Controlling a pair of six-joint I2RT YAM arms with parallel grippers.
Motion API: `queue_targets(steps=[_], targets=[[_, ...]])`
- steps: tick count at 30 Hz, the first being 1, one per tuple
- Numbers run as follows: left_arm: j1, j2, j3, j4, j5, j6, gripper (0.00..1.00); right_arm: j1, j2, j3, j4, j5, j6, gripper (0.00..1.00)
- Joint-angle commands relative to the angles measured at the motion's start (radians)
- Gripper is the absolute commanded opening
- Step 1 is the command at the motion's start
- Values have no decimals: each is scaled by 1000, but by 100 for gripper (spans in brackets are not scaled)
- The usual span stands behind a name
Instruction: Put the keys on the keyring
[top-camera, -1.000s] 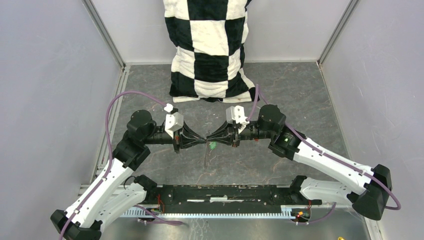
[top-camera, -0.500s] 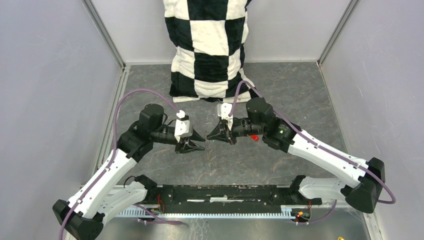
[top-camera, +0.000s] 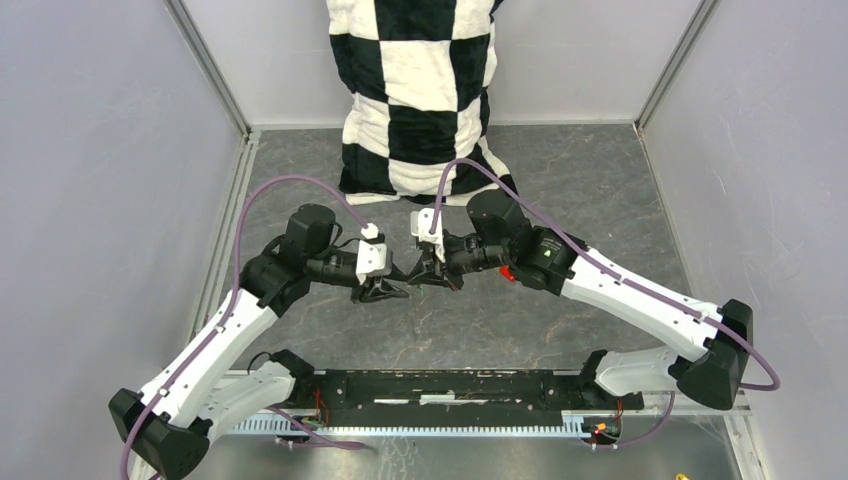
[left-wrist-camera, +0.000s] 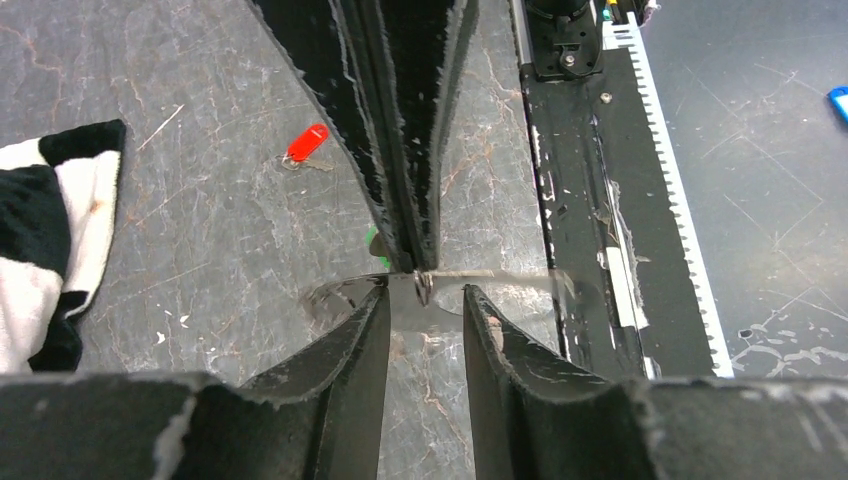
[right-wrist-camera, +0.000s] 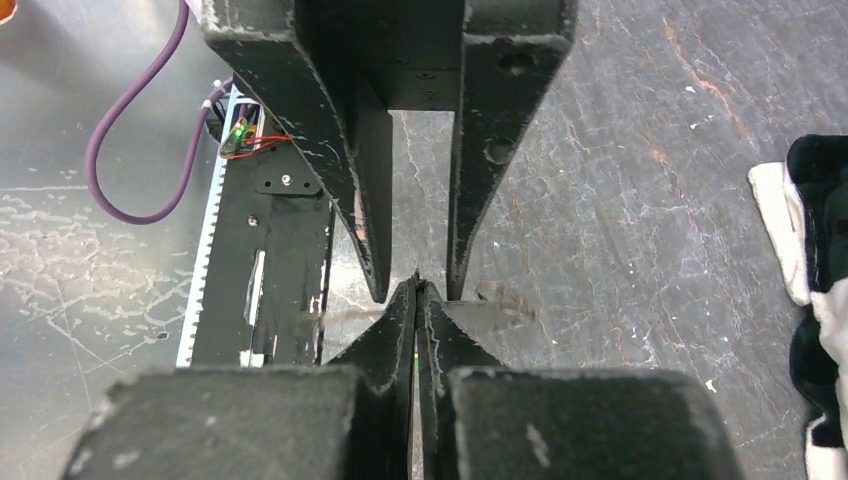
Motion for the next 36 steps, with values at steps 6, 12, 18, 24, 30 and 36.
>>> queue_targets(steps=[6,12,18,24,30,36], targets=[[-2,-1,50,6,-4,37,36,23,31,98,-44,9,-38,1],[-3,-1,51,8,17,21,20,33,50,128,-61,11,-45,1],[-1,-2,43,8,3,28,2,39,47,139,-37,0,-24,1],[-1,-11,45,72,-12,-52,2,12,-71,-5,201,32,151,38],[-1,-68,-21,332,-29,-388,2,-56,-207,-155,330,134,323,49],[-1,-82,-27,527,-66,-588,2,-72,-287,-257,445,136,424,57]])
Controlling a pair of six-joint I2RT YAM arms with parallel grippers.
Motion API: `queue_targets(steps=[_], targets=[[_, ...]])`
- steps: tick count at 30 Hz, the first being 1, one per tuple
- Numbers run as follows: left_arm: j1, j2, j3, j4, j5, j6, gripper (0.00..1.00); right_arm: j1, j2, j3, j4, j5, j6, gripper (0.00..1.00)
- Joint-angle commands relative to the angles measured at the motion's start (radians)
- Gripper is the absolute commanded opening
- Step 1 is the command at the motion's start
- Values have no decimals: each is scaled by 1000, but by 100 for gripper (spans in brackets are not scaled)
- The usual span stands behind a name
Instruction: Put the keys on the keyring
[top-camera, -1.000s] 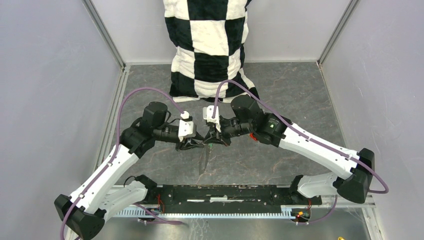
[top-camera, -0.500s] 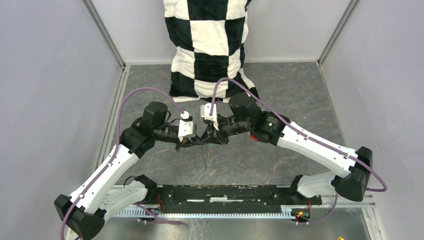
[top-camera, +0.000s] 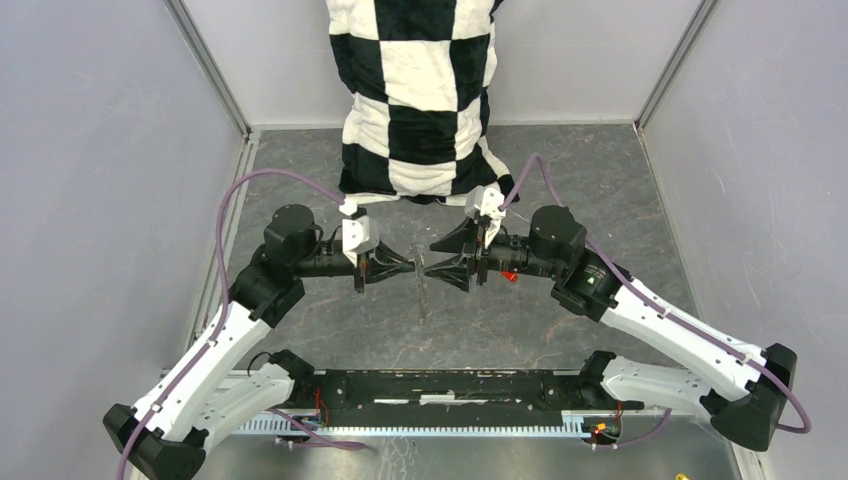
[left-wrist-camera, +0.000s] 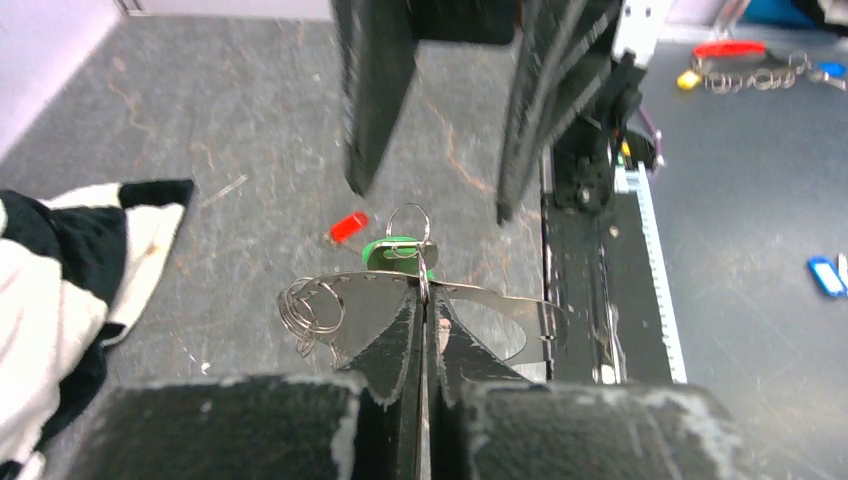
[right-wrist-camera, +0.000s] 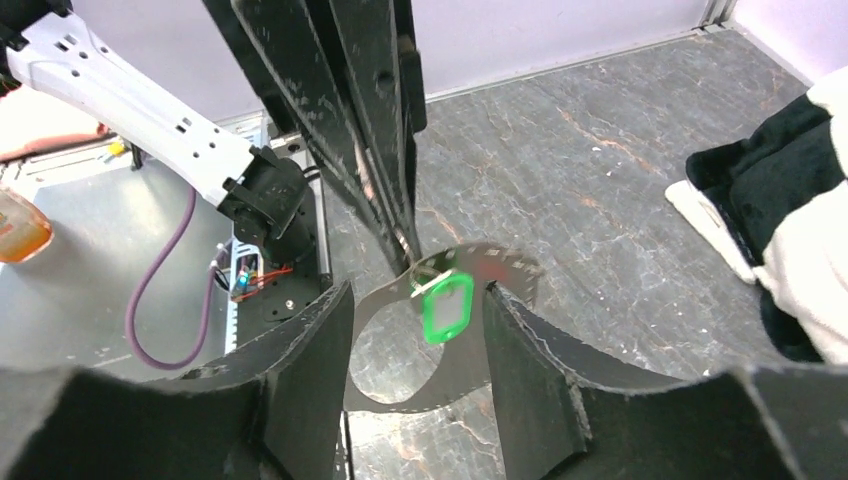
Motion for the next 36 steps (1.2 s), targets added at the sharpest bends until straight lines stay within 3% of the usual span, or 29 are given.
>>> queue_targets(steps=[1,8,14,24,28,36], targets=[[-1,-8,11,233,-24,-224,2,-2,-50,-55,143,38,96,57],[-1,19,43,249,1,-265,2,-2,-44,-55,204,34,96,57],[-1,18,64,217,14,-250,2,-2,-48,-50,191,86,53,47],[-1,19,80,228,10,-236,2,-2,-37,-48,148,95,25,45],[-1,19,81,239,11,-240,2,-2,-35,-52,168,109,34,38],[-1,21,80,261,11,-283,2,-2,-25,-69,215,94,59,43]])
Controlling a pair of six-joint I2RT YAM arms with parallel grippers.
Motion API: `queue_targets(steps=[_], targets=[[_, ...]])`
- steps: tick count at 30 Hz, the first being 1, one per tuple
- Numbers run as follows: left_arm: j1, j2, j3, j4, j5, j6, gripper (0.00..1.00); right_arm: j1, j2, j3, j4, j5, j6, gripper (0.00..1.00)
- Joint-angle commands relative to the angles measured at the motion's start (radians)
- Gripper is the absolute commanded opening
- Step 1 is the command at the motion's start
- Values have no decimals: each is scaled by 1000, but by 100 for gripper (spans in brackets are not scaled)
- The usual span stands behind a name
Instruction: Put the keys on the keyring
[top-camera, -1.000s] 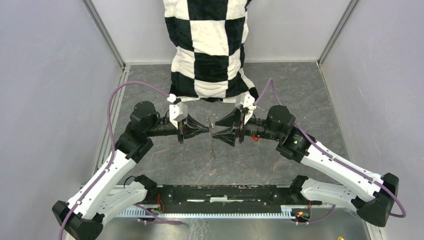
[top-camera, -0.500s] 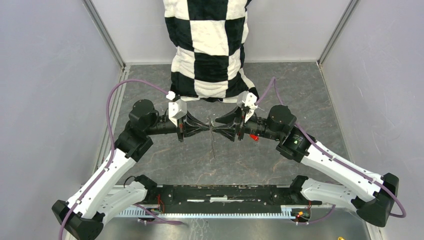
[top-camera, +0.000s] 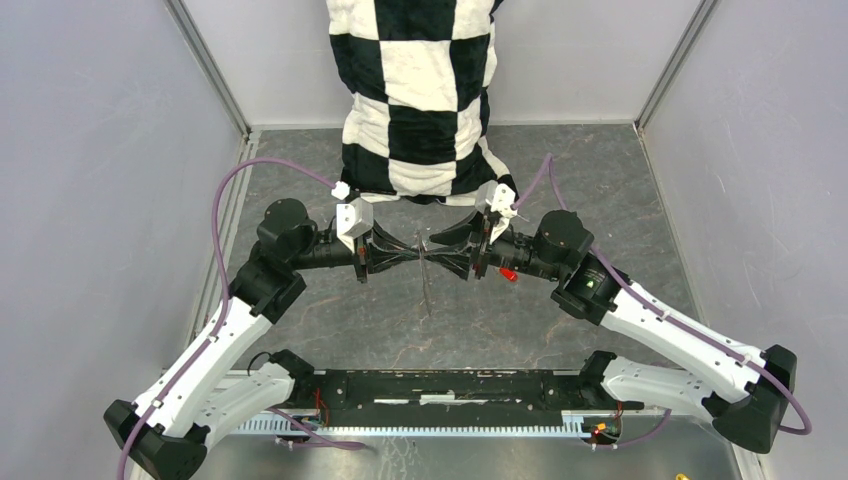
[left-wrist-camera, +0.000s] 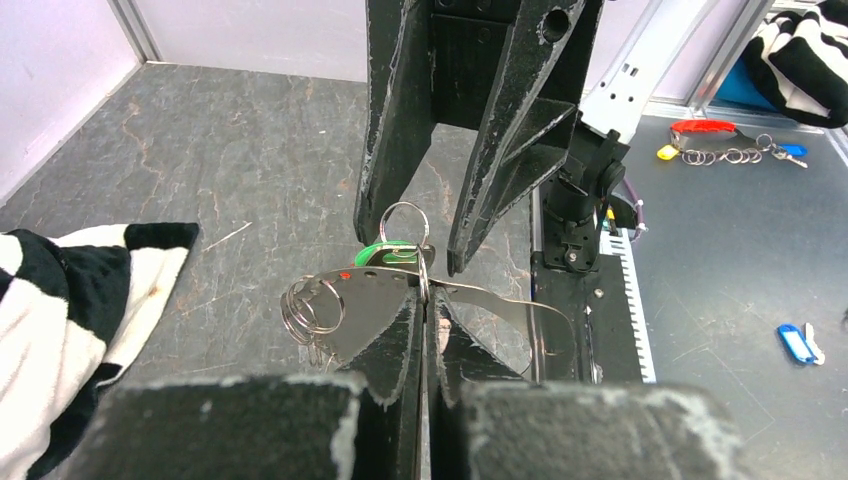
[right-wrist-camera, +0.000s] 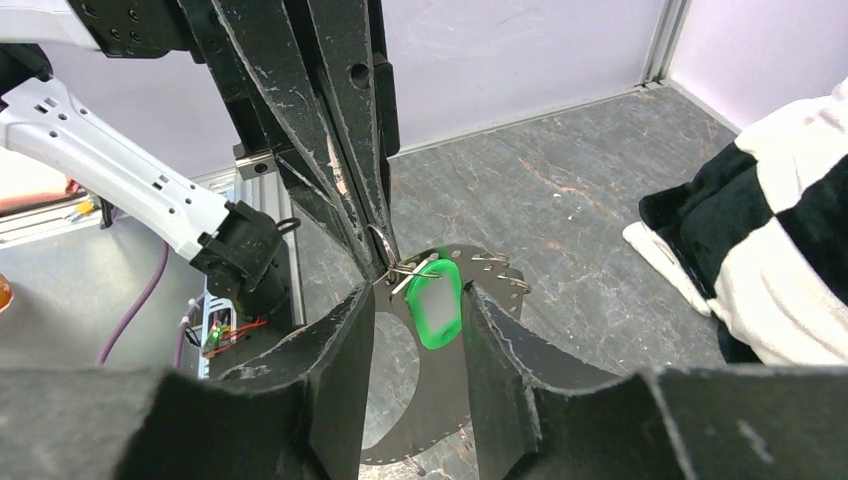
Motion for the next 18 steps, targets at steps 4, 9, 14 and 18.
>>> queue_targets(steps=[4,9,14,18], targets=[[-1,-5,49,71,16,-77,2,-2,14,-5,47,14,8,35],[-1,-11,48,76,15,-83,2,-2,7,-5,26,66,-15,6],[-1,-15,41,78,1,-76,2,-2,-28,-20,6,80,-39,0],[-2,-13,36,87,-8,-75,2,-1,-46,-27,-34,48,-59,0]])
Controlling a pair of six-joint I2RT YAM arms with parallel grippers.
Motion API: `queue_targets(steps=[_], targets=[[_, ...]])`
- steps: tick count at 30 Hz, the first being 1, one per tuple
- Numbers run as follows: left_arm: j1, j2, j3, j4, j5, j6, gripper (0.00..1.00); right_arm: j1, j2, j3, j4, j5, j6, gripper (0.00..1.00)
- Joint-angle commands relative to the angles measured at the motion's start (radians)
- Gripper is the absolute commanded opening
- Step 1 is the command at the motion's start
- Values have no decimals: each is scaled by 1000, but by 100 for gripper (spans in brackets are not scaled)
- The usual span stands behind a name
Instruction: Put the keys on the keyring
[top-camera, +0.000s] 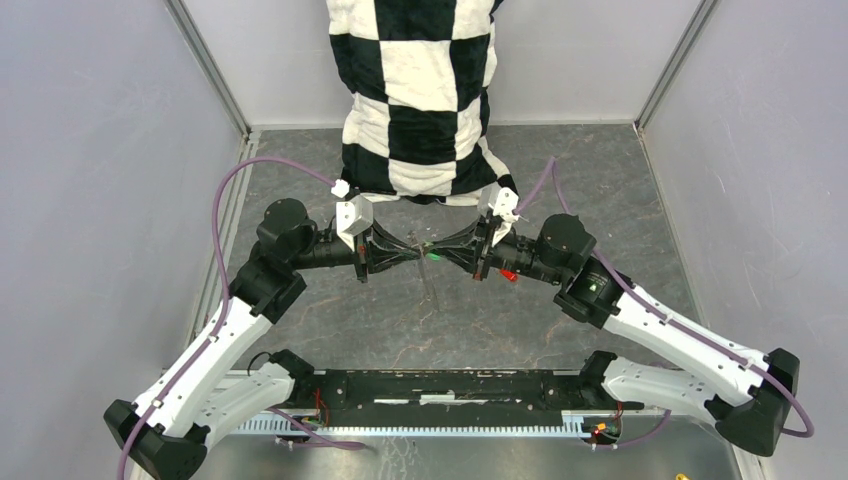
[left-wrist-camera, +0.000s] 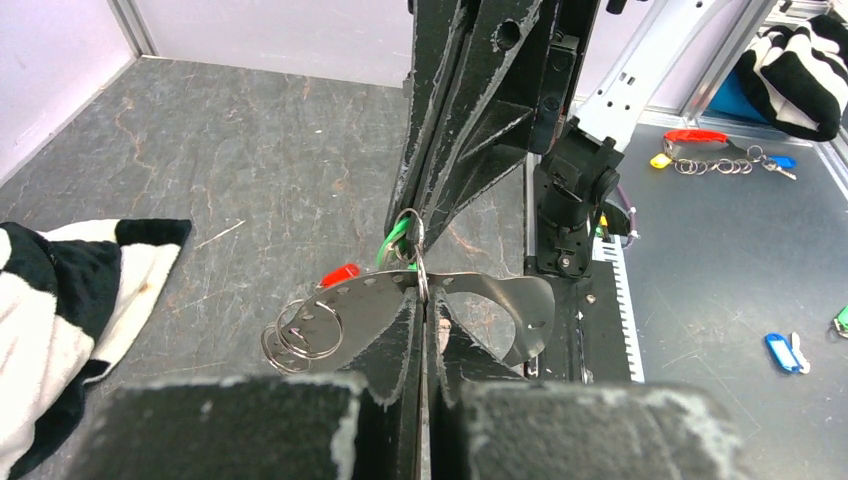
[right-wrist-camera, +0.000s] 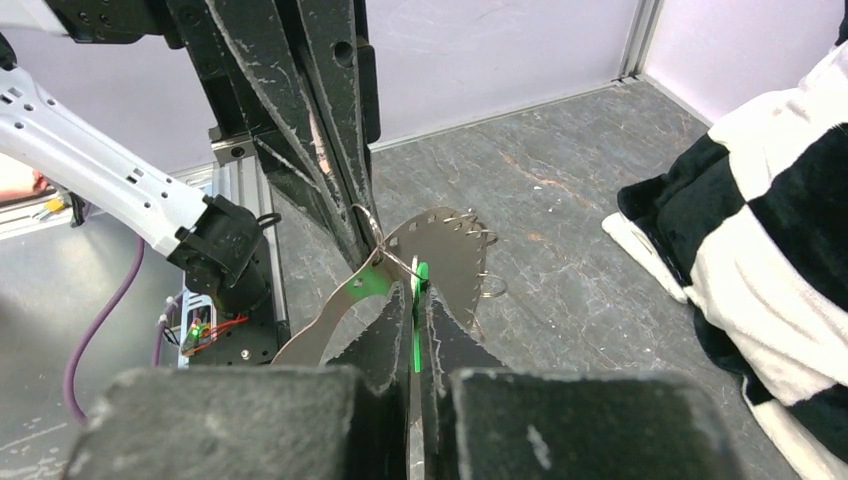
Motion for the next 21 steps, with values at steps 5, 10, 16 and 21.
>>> queue_targets(steps=[5,10,16,21], targets=[[-1,-10,34,86,-4,-46,2,-4,-51,-17,-103,-29,-62,1],[-1,-5,34,122,0,-62,2,-4,-24,-3,-166,-92,-84,0],[-1,-9,35,118,-1,-59,2,-1,8,25,-236,-149,-135,3],[-1,-8,34,111,6,-51,2,-2,12,71,-250,-212,-173,23]])
